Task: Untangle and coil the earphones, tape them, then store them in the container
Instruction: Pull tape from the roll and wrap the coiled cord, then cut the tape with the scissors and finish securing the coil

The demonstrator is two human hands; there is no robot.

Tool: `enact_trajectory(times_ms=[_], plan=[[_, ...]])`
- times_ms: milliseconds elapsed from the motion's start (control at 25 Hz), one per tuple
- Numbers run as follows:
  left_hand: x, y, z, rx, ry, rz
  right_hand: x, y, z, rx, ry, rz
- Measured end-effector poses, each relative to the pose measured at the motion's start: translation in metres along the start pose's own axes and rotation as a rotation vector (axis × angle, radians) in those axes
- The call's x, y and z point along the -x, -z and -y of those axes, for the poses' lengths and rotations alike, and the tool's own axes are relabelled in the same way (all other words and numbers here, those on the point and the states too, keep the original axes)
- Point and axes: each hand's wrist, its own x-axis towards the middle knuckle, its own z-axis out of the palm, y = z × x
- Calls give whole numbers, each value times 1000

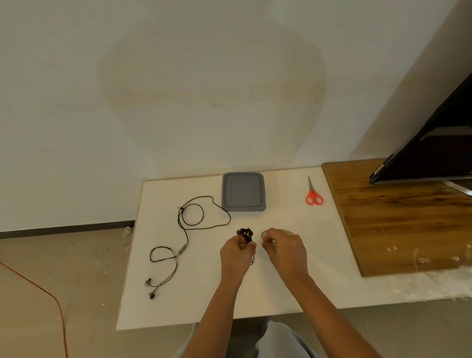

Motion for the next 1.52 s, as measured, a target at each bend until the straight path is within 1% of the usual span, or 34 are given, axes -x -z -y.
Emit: enact_trajectory(times_ms=[40,120,240,320,360,400,440,480,520,560,600,680,720,760,840,880,960,1000,1080,1200,1280,1360,1440,1480,1520], plan=[[-3,-6,4,-2,16,-12,0,-4,-5,22,-23,-3],[-7,-14,12,5,50,-24,1,-14,-17,15,-102,46],[-12,-24,21,11,78,3,2,-26,-39,-58,-174,193],[-16,-27,24,27,83,21,-3,-21,-48,-177,-205,290],[-19,-27,25,37,86,24,-8,-15,-50,-281,-248,282],[-22,-27,25,42,86,28,-17,-8,-53,-368,-283,198],[-24,-28,26,40,87,33,-29,-4,-59,-379,-294,56],[-26,-28,27,43,89,39,-42,0,-66,-280,-289,-75],[-27,-28,27,53,95,44,-57,3,-77,-142,-298,-135],[-27,-29,28,66,101,47,-72,3,-87,-6,-326,-113],[-27,-28,28,78,104,49,-85,2,-97,101,-363,-50],[-26,-28,27,86,109,45,-101,-3,-111,268,-390,71],[-25,-27,26,81,111,41,-105,-3,-114,319,-393,90],[-24,-26,27,71,108,36,-104,-4,-116,334,-386,51],[-22,-24,29,50,92,23,-94,-3,-112,268,-374,-125],[-20,-24,30,44,80,16,-85,-2,-108,211,-418,-183],[-18,-22,31,32,63,-2,-69,2,-103,100,-526,-245],[-18,-21,31,31,61,-6,-62,3,-101,121,-530,-245],[-17,-19,31,44,72,-2,-49,8,-98,222,-547,-162],[-17,-14,34,142,140,22,-30,20,-87,395,-590,50],[-16,-12,35,203,190,23,-14,24,-78,506,-553,168],[-16,-11,33,213,201,20,2,25,-70,559,-515,235],[-14,-10,32,217,197,26,16,25,-68,509,-499,287],[-13,-10,31,226,196,29,23,27,-70,404,-501,320],[-13,-10,31,235,198,31,28,29,-71,232,-500,360]])
